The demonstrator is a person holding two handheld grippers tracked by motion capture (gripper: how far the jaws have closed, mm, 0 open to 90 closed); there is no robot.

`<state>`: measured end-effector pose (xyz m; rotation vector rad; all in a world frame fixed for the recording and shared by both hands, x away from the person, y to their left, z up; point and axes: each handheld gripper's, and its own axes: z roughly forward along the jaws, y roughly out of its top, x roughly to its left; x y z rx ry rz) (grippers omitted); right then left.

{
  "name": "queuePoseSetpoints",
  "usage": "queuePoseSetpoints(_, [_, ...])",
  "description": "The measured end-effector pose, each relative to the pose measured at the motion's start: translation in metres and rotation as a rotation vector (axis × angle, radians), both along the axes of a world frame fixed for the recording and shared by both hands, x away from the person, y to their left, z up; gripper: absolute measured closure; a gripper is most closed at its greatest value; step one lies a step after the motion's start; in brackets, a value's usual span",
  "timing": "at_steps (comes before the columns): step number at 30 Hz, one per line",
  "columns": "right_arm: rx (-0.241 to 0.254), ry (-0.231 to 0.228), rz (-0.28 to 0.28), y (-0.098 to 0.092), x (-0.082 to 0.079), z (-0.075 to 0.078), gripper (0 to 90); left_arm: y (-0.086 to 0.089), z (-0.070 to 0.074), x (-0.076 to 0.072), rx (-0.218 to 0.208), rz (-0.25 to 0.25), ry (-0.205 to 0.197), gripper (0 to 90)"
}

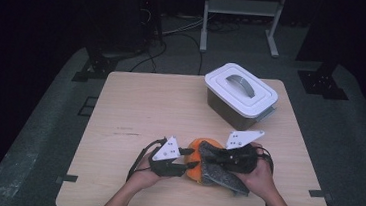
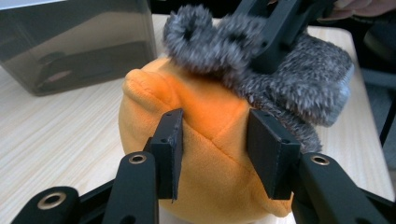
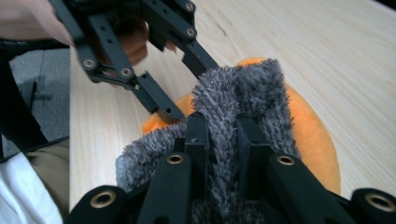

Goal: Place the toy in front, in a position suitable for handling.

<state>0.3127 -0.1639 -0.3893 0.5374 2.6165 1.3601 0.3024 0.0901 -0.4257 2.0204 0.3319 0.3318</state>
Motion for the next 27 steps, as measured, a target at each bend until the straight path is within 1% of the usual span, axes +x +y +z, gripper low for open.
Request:
queuePoseSetpoints(2, [0.011,0.028,0.004,-0.003,0.004,-0.004,76.8,0.002,-0.001,0.000,0.002,-0.003,0.002,56.4])
queuePoseSetpoints(3, [0.005,0.026,-0.005,-0.005,0.005,-0.004,76.8,0.003,-0.002,0.001,0.001,-0.003,0.006,56.3])
queuePoseSetpoints(4, [0.000,0.024,-0.023,-0.009,0.007,-0.003,76.7,0.003,-0.002,0.001,0.000,-0.008,0.013,56.2])
queuePoseSetpoints(5, [0.006,0.023,-0.067,-0.017,0.010,-0.004,76.6,0.004,-0.001,0.002,0.002,-0.011,0.014,55.8])
queuePoseSetpoints(6, [0.006,0.023,-0.067,-0.017,0.010,-0.004,76.6,0.004,-0.001,0.002,0.002,-0.011,0.014,55.5])
queuePoseSetpoints(7, [0.007,0.030,-0.081,-0.020,0.011,-0.005,76.5,0.004,-0.001,0.002,0.003,-0.013,0.013,55.5])
queuePoseSetpoints(8, [0.016,0.046,-0.083,-0.021,0.013,-0.007,76.5,0.004,0.000,0.002,0.002,-0.014,0.013,54.7])
queuePoseSetpoints(9, [0.022,0.063,-0.077,-0.022,0.014,-0.009,76.5,0.005,0.001,0.002,0.008,-0.013,0.008,52.7])
queuePoseSetpoints(10, [0.021,0.071,-0.068,-0.020,0.014,-0.010,76.5,0.005,0.003,0.002,0.003,-0.004,0.006,49.0])
queuePoseSetpoints(11, [0.019,0.075,-0.046,-0.015,0.011,-0.012,76.2,0.006,0.005,0.003,0.003,0.008,0.002,41.5])
queuePoseSetpoints(12, [0.019,0.075,-0.046,-0.015,0.011,-0.012,76.2,0.008,0.006,0.004,-0.006,0.021,0.006,41.5])
queuePoseSetpoints(13, [0.027,0.089,-0.023,-0.012,0.009,-0.013,76.2,0.009,0.007,0.005,-0.019,0.030,0.011,41.1])
queuePoseSetpoints(15, [0.026,0.091,0.022,-0.004,0.004,-0.013,75.7,0.011,0.007,0.007,-0.030,0.042,0.025,40.4])
queuePoseSetpoints(17, [0.012,0.078,0.041,0.001,-0.001,-0.013,75.3,0.012,0.004,0.007,-0.010,0.049,0.026,43.8])
queuePoseSetpoints(18, [0.011,0.072,0.042,0.001,-0.001,-0.012,75.4,0.012,0.003,0.007,-0.009,0.051,0.035,45.0])
queuePoseSetpoints(19, [0.014,0.070,0.039,-0.001,0.000,-0.012,75.4,0.012,0.001,0.007,-0.003,0.050,0.037,46.0])
queuePoseSetpoints(20, [0.018,0.075,0.032,-0.003,0.001,-0.012,75.5,0.012,0.000,0.007,0.005,0.049,0.031,46.5])
queuePoseSetpoints(21, [0.022,0.078,0.030,-0.006,0.002,-0.012,75.6,0.012,0.000,0.007,0.006,0.053,0.035,46.7])
queuePoseSetpoints(23, [0.011,0.074,0.007,-0.013,0.005,-0.012,75.6,0.014,-0.001,0.009,0.007,0.056,0.045,46.7])
queuePoseSetpoints(24, [0.011,0.076,-0.027,-0.020,0.007,-0.012,75.6,0.016,-0.002,0.010,0.011,0.060,0.054,46.8])
queuePoseSetpoints(25, [0.013,0.078,-0.041,-0.022,0.008,-0.013,75.6,0.016,-0.002,0.010,0.011,0.060,0.054,46.8])
queuePoseSetpoints(27, [0.015,0.081,-0.050,-0.023,0.009,-0.013,75.6,0.019,0.000,0.011,0.011,0.058,0.056,46.6])
